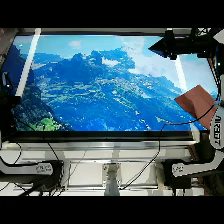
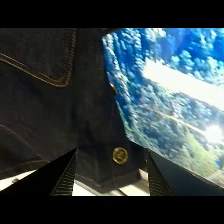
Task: Fold the clothes and pants, and hang the long-sleeved shirts on hangers.
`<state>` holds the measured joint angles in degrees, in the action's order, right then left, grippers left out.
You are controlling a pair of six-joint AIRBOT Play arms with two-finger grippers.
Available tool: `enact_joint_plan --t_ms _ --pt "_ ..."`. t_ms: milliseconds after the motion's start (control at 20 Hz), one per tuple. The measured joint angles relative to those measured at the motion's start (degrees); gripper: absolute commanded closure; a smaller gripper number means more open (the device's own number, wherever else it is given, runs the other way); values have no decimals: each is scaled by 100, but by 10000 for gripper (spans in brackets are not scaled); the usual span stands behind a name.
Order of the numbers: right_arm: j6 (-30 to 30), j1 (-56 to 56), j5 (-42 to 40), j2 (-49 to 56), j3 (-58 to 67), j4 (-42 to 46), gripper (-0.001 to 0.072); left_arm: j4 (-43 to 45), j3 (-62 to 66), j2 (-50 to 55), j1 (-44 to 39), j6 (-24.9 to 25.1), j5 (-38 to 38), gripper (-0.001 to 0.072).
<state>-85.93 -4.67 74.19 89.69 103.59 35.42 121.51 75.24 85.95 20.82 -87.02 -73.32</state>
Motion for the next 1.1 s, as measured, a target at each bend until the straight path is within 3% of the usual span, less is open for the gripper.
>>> enact_joint_plan --t_ms 400,1000,1050,1100 --pt "-46 0 -149 0 0 -90 673 247 0 273 280 -4 125 135" --pt "-57 0 -221 0 0 -111 673 745 0 1029 389 -2 719 139" --pt "-57 2 -221 0 0 -109 673 785 0 1054 407 -2 761 175" --pt "-55 2 -223 0 0 -111 673 809 0 1073 431 -2 793 322"
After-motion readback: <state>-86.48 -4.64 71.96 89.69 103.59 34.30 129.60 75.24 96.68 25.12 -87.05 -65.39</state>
